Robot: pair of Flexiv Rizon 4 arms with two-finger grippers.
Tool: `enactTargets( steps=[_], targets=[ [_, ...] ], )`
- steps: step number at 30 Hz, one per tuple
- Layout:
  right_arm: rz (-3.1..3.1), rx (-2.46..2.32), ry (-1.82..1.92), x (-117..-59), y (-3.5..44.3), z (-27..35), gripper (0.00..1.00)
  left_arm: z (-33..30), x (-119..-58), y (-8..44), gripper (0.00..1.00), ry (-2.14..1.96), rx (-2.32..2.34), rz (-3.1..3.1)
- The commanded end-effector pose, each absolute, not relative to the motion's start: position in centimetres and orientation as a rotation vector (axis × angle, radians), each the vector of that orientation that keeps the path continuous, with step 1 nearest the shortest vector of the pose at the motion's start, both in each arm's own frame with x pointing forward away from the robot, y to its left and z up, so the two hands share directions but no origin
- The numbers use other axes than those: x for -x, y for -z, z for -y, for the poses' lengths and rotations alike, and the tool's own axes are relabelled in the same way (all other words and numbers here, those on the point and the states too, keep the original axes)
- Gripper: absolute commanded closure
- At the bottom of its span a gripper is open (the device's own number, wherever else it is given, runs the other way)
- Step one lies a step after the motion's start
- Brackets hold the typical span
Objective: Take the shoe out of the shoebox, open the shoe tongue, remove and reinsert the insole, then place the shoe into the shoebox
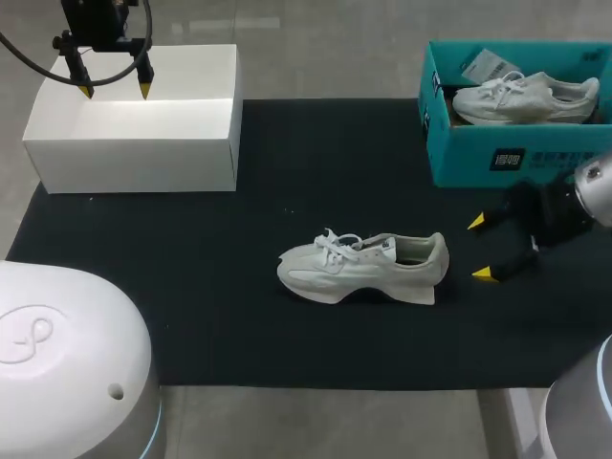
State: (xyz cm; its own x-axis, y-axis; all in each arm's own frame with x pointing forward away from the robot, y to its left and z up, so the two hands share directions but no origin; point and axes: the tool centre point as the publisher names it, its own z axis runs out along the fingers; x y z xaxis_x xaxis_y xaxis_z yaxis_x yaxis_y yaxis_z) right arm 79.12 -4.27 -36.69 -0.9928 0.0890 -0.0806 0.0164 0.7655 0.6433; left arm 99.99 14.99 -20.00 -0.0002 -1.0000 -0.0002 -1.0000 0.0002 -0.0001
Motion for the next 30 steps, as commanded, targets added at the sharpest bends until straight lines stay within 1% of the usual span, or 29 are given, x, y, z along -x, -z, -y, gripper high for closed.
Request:
enactTargets(
  steps=[1, 12, 30],
  targets=[
    [-2.822, -0.095, -1.105, -80.0, 38.8, 3.0, 0.00, -15.0, -100.0, 20.0, 0.00, 0.000, 2.221, -2.222],
    [-2.771, -0.118, -1.166, -81.0, 40.0, 1.3, 0.00, -15.0, -100.0, 20.0, 0.00, 0.000, 2.221, -2.222],
    [-2.767, -0.054, -1.290, -81.0, 41.8, -1.8, 0.00, -15.0, -100.0, 20.0, 0.00, 0.000, 2.221, -2.222]
  ],
)
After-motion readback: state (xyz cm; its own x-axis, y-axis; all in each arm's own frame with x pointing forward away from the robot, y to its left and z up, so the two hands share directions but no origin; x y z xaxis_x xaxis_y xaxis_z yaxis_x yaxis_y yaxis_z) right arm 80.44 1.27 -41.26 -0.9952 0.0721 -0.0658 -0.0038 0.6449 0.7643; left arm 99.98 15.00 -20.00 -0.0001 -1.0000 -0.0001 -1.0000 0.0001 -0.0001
